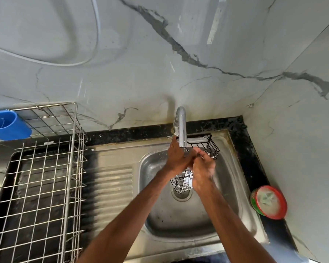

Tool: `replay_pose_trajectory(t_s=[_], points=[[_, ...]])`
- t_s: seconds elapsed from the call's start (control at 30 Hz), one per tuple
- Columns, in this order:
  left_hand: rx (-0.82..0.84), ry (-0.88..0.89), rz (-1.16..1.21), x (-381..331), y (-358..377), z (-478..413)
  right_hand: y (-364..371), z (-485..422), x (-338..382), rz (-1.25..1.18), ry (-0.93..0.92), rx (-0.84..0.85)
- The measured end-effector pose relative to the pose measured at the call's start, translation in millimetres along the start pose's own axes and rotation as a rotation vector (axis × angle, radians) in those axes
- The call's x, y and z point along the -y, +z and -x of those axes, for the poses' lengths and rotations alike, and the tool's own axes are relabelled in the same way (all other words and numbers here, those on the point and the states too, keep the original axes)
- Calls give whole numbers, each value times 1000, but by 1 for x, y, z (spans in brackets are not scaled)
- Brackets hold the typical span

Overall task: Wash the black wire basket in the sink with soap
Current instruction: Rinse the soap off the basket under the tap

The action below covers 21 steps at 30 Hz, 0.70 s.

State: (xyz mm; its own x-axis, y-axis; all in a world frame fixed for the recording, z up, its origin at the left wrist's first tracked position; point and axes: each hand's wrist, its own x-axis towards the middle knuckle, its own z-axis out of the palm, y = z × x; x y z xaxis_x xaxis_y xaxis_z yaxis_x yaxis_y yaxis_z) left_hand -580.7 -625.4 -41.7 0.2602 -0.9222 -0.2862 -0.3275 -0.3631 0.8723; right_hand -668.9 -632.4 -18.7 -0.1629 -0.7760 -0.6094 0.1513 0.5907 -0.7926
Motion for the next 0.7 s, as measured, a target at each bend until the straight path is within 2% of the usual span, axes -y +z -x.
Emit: replay_pose_trajectory(t_s=[0.07, 0.17, 0.23, 0.33, 0.43, 0.7], points=[[83, -35, -115, 3, 4, -4, -2, 2, -3, -19, 6, 6], [83, -135, -33, 1, 5, -6, -7, 3, -5, -43, -7, 29], [-46, -165, 35, 3, 7, -13, -7, 5, -5, -90, -5, 55], [-180, -135, -1, 2, -4, -25, -8, 11, -6, -168, 0, 120], [-130, -113, -63, 9, -24, -31, -12, 12, -7, -174, 10, 159], [134, -166, 105, 19, -61, -35, -27, -2, 7, -68, 55, 315]])
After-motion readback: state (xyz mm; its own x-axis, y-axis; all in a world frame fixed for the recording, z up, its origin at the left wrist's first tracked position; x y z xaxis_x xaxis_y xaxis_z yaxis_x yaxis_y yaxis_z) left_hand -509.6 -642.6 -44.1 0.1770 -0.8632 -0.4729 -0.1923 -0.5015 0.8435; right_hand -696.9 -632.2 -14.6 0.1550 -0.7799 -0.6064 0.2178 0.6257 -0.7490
